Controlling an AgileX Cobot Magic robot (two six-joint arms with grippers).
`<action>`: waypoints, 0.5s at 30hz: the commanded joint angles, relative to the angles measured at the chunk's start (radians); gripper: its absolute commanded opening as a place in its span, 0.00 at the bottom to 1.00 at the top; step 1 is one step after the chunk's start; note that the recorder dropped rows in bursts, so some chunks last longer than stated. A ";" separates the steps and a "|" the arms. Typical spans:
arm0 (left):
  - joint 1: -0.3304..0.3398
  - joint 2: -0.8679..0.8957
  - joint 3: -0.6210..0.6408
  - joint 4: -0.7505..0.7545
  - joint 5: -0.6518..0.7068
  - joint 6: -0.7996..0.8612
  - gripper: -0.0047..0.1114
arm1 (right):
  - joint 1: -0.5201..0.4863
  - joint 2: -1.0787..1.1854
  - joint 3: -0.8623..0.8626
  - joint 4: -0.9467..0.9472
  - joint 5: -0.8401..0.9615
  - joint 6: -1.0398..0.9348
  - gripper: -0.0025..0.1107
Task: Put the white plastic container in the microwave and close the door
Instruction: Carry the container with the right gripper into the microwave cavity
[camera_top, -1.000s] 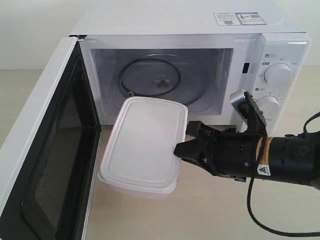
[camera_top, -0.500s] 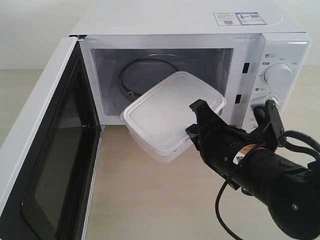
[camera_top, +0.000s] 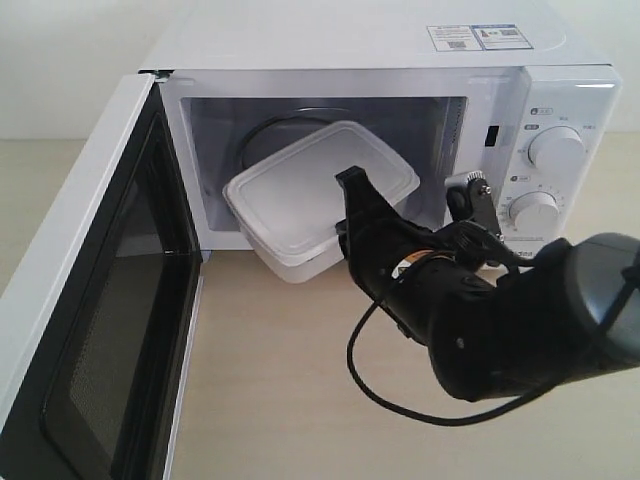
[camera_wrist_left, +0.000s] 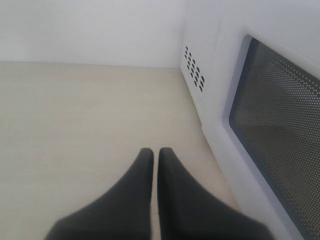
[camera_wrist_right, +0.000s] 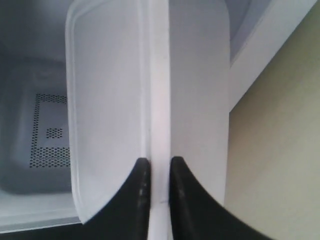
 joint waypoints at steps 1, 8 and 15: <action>0.005 -0.001 0.004 -0.004 -0.004 0.001 0.08 | 0.005 0.030 -0.056 0.046 -0.051 -0.019 0.02; 0.005 -0.001 0.004 -0.004 -0.004 0.001 0.08 | -0.022 0.032 -0.092 0.099 -0.048 -0.107 0.02; 0.005 -0.001 0.004 -0.004 -0.004 0.001 0.08 | -0.072 0.032 -0.099 0.104 -0.038 -0.143 0.02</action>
